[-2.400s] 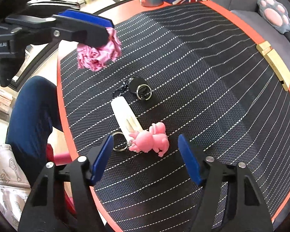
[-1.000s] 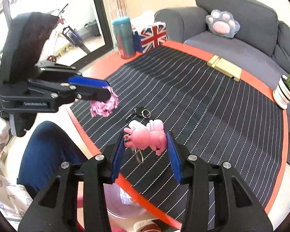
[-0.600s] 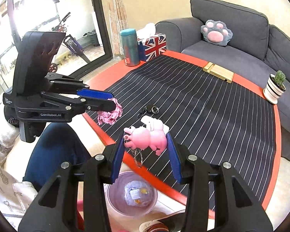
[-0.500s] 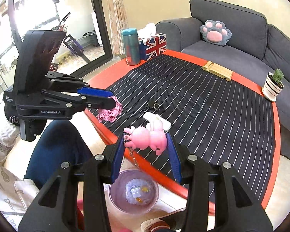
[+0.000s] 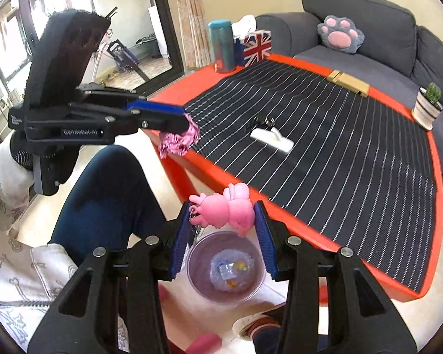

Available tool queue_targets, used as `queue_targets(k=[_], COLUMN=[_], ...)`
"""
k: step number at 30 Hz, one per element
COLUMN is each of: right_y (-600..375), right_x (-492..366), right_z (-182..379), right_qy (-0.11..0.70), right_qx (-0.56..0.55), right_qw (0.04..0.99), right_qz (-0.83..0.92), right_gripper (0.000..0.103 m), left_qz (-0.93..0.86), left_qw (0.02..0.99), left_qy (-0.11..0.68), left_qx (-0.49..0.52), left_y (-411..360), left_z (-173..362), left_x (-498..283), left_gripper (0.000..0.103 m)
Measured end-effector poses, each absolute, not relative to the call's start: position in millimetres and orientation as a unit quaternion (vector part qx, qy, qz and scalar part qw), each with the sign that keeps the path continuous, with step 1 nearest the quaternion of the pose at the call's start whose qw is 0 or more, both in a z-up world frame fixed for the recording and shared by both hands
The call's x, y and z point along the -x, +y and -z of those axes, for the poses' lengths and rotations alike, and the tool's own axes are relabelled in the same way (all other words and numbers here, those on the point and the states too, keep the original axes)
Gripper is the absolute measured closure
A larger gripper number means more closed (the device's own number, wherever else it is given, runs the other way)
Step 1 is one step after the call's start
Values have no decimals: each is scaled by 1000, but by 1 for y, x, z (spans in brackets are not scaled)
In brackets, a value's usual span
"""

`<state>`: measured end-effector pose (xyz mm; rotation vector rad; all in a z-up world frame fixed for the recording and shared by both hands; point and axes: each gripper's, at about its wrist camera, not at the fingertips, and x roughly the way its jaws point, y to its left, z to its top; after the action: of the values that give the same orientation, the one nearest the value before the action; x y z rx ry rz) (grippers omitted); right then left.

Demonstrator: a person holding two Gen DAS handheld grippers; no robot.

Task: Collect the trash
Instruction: 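Open the right tool over the pink bin while the left tool carries the paper, then open the left tool to drop the pink paper into the bin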

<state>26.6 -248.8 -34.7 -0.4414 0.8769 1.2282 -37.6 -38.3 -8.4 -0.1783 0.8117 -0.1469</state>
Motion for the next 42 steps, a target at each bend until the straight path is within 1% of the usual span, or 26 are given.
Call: queue_targets(k=[4,5,6,8,9,10,12,18,27,37,39,41,42], right_y=[-247,-246,-246,-247,-247,-247,-248,-254,-267,-283,-285,-286,-286], right_x=[-21,-20,-20,-23,-25,-26,-28,-33,-37,-44,-46,-48,-48], right_z=[39,40,40,38,37,37,37,35,30,20,18,16,16], right_qy=[398,397,395,393,393,393,393,394,392,384,383,382,381], right_qx=[200,202,201,190,187,186,183,172,160,146,143,141,140], right_qw=[697,696,698,705,709,711,716,726,739,755,757,758,759], right_qz=[-561,-563,-562,-558,-555,-553,-547,-536,-524,-511,-510,-509,-509], right_gripper=[59,57,44,28,24,23,16,13,13,13,13,13,13], left_qz=[72,71,70,69,69,69,71,78,98,116,117,119,118], left_qw=[912,913,913,912,912,912,911,907,897,892,891,890,889], left_qy=[393,393,393,394,395,395,398,406,424,433,435,438,440], left_qx=[88,88,88,87,88,88,87,86,75,56,52,47,45], left_y=[-38,-38,-37,-38,-38,-38,-39,-41,-56,-73,-76,-78,-79], left_z=[7,7,7,8,8,9,10,15,27,24,24,25,25], left_x=[39,40,41,41,41,42,42,43,44,45,45,44,44], left_gripper=[84,84,84,84,84,84,84,84,84,84,83,79,75])
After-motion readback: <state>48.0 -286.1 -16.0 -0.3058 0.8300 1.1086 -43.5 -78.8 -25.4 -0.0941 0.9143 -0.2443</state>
